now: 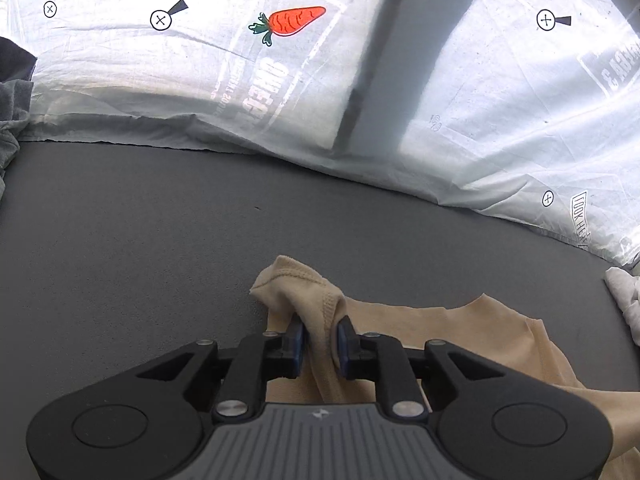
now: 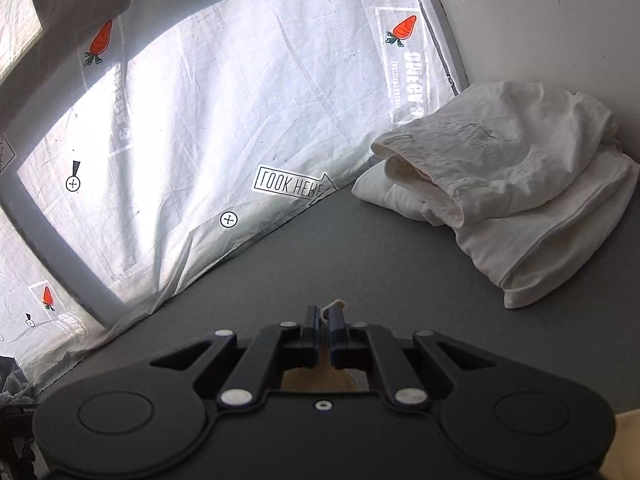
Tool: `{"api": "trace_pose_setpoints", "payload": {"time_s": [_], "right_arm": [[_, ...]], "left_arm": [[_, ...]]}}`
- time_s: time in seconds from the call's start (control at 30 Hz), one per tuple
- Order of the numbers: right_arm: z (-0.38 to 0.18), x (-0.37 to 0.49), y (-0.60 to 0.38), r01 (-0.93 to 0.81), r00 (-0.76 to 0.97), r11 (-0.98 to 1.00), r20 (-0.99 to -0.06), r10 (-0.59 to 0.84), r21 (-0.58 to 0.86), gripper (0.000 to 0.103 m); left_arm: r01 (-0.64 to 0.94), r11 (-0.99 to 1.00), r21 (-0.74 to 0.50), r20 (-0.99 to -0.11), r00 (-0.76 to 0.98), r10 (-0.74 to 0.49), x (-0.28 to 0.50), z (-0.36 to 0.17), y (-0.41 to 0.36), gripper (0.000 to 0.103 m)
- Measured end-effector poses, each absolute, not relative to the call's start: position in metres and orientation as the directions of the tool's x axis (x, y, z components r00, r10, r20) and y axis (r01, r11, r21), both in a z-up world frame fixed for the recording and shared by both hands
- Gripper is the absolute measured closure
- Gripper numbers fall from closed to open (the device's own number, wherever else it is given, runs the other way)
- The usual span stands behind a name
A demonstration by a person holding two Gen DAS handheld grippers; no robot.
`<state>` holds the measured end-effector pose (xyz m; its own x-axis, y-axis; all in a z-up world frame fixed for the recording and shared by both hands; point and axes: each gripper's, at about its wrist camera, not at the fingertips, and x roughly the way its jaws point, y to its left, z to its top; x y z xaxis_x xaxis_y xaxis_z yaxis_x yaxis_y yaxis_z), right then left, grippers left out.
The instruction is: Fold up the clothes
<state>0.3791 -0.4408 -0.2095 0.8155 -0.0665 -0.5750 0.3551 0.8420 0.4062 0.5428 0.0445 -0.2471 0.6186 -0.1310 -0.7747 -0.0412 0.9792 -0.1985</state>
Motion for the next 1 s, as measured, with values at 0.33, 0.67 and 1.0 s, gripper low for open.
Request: {"api": "trace_pose_setpoints", "payload": {"time_s": [0.33,0.67,1.0], "right_arm": [[-0.248,0.384,-0.445,0.442,0.724,0.826,-0.683,-0.099,0.349,0.090],[-0.249,0.358,-0.441,0.445,0.735,0.789,-0.677,-0.050,0.425,0.063],[-0.258,0.372,-0.432,0.439,0.699,0.824,-0.712,-0.061,0.360,0.057]], "left_arm": [[-0.077,0.991,-0.110,-0.728,0.685,-0.027,0.531,-0.225,0.060,0.030],[-0.108,0.992,-0.072,-0.781,0.625,0.011,0.525,-0.247,0.059,0.030],[-0.101,0.994,-0.033,-0.793,0.608,0.036,0.536,-0.262,0.050,0.012]]}}
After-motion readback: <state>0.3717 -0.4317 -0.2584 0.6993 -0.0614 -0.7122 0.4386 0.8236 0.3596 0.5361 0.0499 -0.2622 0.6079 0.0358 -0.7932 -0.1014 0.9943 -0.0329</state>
